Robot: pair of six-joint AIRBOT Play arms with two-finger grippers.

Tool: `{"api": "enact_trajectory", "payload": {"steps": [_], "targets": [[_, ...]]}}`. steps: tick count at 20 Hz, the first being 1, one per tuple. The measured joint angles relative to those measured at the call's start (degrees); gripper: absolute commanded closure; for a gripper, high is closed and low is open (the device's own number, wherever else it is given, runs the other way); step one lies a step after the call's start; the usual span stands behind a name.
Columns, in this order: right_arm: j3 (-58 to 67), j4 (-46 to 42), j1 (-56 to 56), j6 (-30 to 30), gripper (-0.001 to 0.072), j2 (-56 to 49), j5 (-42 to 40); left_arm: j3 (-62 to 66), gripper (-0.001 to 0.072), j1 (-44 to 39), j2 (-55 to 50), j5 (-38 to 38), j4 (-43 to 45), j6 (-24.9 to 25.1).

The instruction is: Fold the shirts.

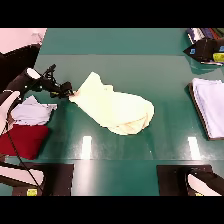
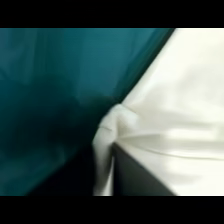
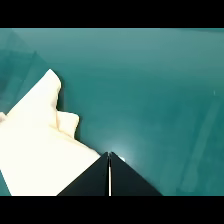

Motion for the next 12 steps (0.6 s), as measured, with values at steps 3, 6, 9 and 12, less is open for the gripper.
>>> {"api": "enact_trajectory", "payload": {"steps": [3,6,9,12], "targets": [[-0.85,-0.07,-3.34,1.25,0.0697,-1.7,6.54,3.61,0.0684,0.11,-0.15,-1.7,-0.68,1.11],[-6.88,-0.11,-6.12,1.79,0.0688,-2.49,10.34,8.24,0.0683,0.11,0.96,-3.58,-1.16,2.4],[-18.16,0.07,-7.28,2.03,0.0259,-2.91,9.51,11.56,0.0683,0.11,2.58,-4.5,-1.25,3.28],[-29.24,2.38,-6.64,1.4,0.026,-4.9,4.07,12.94,0.0684,0.11,3.28,-5.22,-1.27,3.54]]}}
